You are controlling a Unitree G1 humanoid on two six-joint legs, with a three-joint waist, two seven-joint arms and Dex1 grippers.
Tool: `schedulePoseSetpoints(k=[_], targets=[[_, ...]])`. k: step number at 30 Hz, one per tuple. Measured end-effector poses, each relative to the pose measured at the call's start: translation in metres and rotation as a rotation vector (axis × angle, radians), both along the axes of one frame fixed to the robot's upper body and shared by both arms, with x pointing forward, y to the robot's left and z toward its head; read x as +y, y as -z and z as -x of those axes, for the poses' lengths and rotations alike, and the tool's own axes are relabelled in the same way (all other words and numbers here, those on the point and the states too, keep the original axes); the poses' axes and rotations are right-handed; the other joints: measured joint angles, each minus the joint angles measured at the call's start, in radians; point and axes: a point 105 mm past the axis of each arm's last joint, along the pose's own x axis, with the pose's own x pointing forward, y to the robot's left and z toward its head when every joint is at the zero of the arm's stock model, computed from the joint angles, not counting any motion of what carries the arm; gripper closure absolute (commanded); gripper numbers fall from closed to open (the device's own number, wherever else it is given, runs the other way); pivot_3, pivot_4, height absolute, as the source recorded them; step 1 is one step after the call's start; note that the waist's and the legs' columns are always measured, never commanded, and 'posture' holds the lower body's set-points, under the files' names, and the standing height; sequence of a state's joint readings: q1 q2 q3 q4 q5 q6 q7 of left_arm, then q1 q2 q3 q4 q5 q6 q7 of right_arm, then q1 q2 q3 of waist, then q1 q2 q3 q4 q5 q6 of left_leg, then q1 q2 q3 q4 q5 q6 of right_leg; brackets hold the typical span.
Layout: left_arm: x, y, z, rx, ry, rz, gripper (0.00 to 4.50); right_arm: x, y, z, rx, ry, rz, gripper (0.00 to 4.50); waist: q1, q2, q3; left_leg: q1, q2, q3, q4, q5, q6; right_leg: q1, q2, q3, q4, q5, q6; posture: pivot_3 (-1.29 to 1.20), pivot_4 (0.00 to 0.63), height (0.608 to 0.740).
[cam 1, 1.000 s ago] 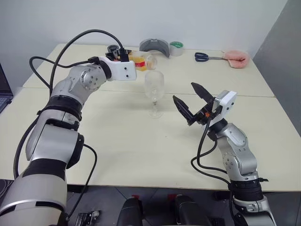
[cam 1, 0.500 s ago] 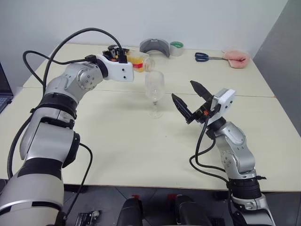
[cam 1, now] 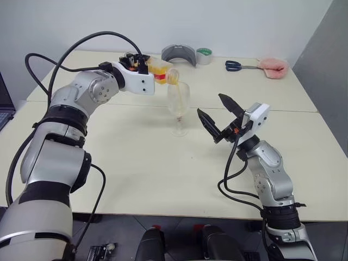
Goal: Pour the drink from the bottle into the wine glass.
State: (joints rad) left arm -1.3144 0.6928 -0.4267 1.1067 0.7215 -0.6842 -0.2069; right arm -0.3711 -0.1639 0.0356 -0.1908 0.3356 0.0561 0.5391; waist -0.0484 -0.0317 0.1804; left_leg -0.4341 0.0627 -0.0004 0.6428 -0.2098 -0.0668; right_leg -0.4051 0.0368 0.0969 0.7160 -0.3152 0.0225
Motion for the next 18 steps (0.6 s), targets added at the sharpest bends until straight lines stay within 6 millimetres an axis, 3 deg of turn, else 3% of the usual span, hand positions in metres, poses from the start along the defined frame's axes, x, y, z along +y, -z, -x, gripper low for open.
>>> schedulePoseSetpoints(k=[18], targets=[[-0.0006,-0.0053,0.0002,-0.025,0.001,-0.042,2.81,0.0017,0.0026,-0.0016,0.009,-0.004,-0.003,0.00,0.000,0.000,0.000,0.000,0.000,0.000,0.000,0.000,0.000,0.000,0.000,0.000,0.000,0.000,0.000,0.00,0.150,0.740]])
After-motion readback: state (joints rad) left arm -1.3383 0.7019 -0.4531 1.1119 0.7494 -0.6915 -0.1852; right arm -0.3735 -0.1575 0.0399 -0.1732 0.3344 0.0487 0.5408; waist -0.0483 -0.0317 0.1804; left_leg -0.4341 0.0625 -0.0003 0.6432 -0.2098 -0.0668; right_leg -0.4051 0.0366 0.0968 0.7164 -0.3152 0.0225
